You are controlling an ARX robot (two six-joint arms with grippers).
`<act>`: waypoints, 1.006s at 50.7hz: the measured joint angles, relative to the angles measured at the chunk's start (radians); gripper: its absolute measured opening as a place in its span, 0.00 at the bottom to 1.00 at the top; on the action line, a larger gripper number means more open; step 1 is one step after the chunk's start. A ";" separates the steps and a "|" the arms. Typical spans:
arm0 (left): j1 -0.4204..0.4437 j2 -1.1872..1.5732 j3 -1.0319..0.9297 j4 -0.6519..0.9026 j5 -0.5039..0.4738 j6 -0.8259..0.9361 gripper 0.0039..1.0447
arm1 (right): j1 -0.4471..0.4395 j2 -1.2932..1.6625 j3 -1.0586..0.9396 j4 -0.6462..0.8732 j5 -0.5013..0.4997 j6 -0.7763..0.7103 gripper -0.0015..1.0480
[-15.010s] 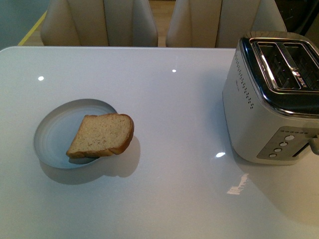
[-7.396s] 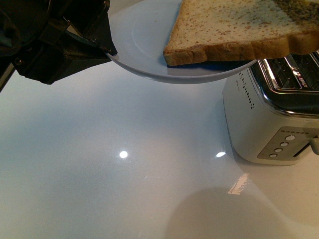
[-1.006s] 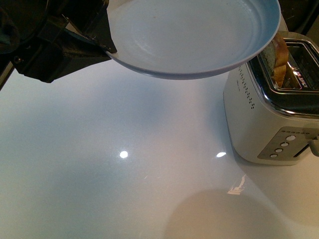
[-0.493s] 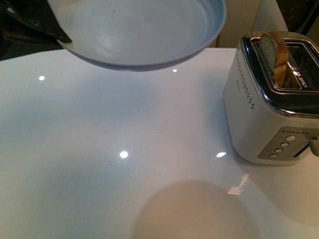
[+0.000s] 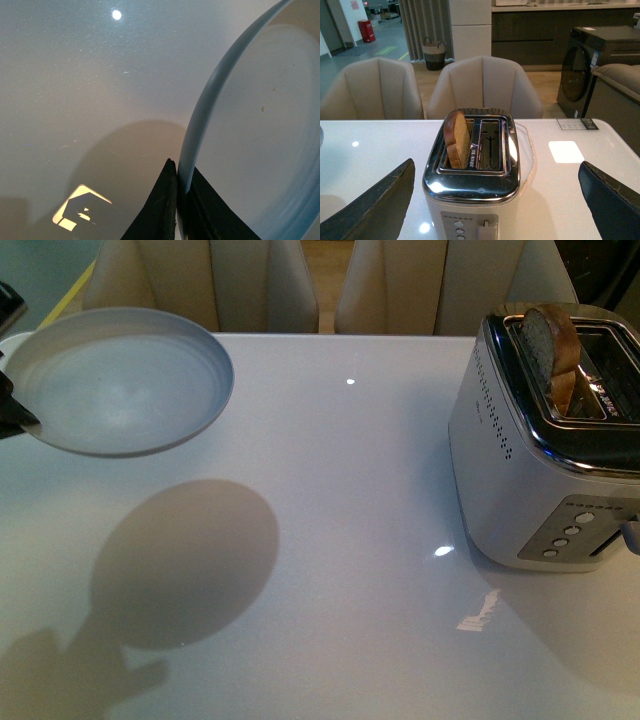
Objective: Left arm holds plate, right arm toasts bread
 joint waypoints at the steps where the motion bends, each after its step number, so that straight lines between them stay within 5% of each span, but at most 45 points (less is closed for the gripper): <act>1: 0.005 0.020 0.000 0.013 0.001 0.003 0.03 | 0.000 0.000 0.000 0.000 0.000 0.000 0.91; 49: 0.080 0.472 -0.055 0.360 0.080 0.011 0.03 | 0.000 0.000 0.000 0.000 0.000 0.000 0.91; 51: 0.080 0.477 -0.057 0.369 0.080 -0.001 0.09 | 0.000 0.000 0.000 0.000 0.000 0.000 0.91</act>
